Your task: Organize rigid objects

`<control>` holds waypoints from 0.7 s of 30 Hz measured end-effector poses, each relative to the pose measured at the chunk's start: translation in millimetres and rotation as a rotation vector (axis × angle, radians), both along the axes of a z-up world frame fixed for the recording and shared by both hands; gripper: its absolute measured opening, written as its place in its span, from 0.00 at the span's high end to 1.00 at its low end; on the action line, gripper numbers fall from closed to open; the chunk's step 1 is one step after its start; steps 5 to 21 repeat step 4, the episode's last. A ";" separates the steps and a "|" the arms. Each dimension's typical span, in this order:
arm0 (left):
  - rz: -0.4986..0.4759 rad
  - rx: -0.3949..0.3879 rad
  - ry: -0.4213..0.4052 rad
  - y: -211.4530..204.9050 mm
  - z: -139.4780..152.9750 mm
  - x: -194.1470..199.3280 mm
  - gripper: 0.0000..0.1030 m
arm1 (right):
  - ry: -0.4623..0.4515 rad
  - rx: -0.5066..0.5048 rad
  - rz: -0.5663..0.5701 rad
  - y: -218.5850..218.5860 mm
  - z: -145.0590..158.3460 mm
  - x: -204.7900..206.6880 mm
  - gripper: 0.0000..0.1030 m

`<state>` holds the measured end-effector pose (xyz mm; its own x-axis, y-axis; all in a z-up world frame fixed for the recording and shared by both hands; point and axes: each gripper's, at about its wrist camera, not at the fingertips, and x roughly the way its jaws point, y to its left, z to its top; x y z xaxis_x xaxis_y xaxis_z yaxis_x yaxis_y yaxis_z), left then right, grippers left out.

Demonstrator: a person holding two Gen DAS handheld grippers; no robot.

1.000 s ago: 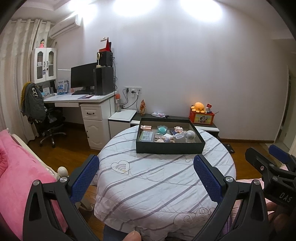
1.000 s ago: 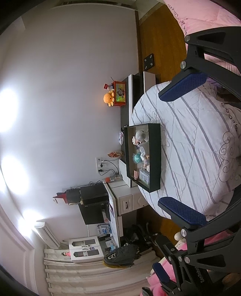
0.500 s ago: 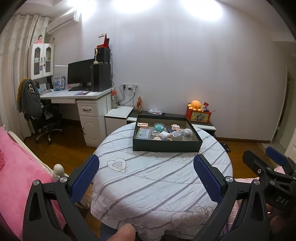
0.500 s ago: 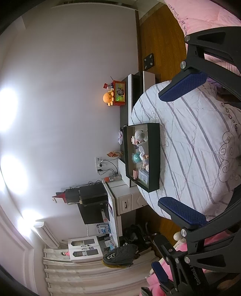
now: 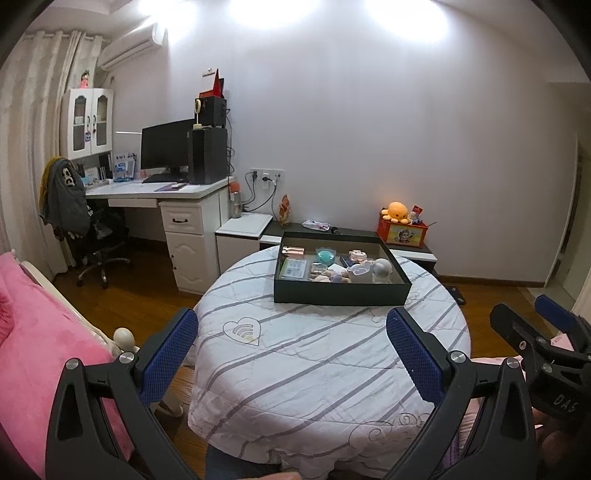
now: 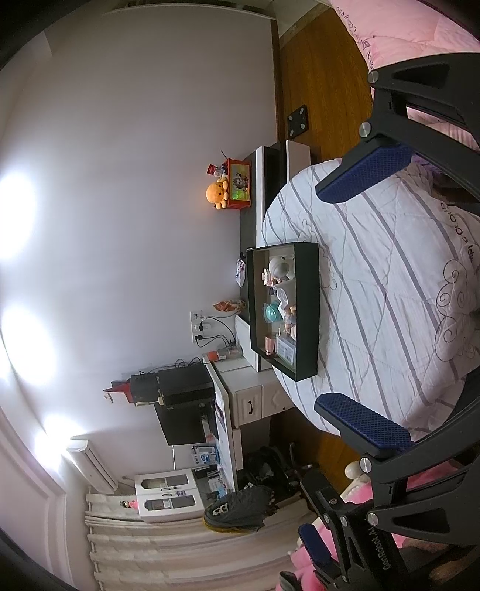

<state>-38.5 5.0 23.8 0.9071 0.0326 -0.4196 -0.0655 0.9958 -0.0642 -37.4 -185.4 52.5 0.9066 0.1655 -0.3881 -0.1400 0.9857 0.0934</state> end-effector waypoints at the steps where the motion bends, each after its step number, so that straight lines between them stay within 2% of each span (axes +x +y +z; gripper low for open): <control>1: -0.003 -0.003 -0.002 0.7 -0.1 -0.3 0.00 | 0.001 0.000 0.001 -0.2 0.2 -0.1 0.00; 21: 0.002 0.000 -0.011 0.5 -0.1 -1.8 0.00 | 0.002 0.002 0.002 -0.1 0.0 -0.3 0.00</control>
